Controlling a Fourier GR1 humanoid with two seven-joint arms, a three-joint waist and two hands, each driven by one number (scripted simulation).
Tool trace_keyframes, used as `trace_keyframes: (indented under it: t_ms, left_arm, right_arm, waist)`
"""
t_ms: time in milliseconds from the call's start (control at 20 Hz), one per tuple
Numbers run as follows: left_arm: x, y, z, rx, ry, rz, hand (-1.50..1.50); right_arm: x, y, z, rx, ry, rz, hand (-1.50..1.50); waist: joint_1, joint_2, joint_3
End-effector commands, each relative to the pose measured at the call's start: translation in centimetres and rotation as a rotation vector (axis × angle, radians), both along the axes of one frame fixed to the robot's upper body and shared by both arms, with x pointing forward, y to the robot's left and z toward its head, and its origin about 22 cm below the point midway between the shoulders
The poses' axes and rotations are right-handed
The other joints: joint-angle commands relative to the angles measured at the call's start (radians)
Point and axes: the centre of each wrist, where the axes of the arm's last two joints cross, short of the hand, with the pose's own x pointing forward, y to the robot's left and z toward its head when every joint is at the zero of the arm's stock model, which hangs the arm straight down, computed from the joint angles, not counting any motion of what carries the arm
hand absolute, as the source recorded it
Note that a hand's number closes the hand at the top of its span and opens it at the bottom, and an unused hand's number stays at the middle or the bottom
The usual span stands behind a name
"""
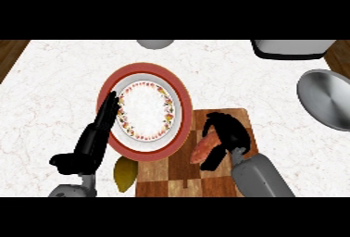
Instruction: Pick the sweet potato from the cutting board and place it in the pan
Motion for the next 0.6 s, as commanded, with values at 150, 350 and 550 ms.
trace_keyframes:
  t_ms: [150, 350, 550]
  left_arm:
    - [0.4, 0.8, 1.8, -0.017, -0.001, -0.003, 0.00]
    - [-1.5, 1.1, 1.5, -0.004, -0.003, 0.008, 0.00]
    - [0.8, -0.1, 0.1, 0.001, 0.005, 0.007, 0.00]
  right_arm:
    - [-0.8, 1.1, -0.3, -0.026, -0.043, 0.026, 1.50]
    - [-1.6, -1.1, -1.0, -0.029, -0.181, -0.050, 1.50]
    - [-1.1, -1.6, 2.7, -0.034, -0.363, -0.126, 1.50]
  waist:
    - [0.004, 0.016, 0.012]
    - [0.004, 0.015, 0.012]
    - [-0.005, 0.015, 0.011]
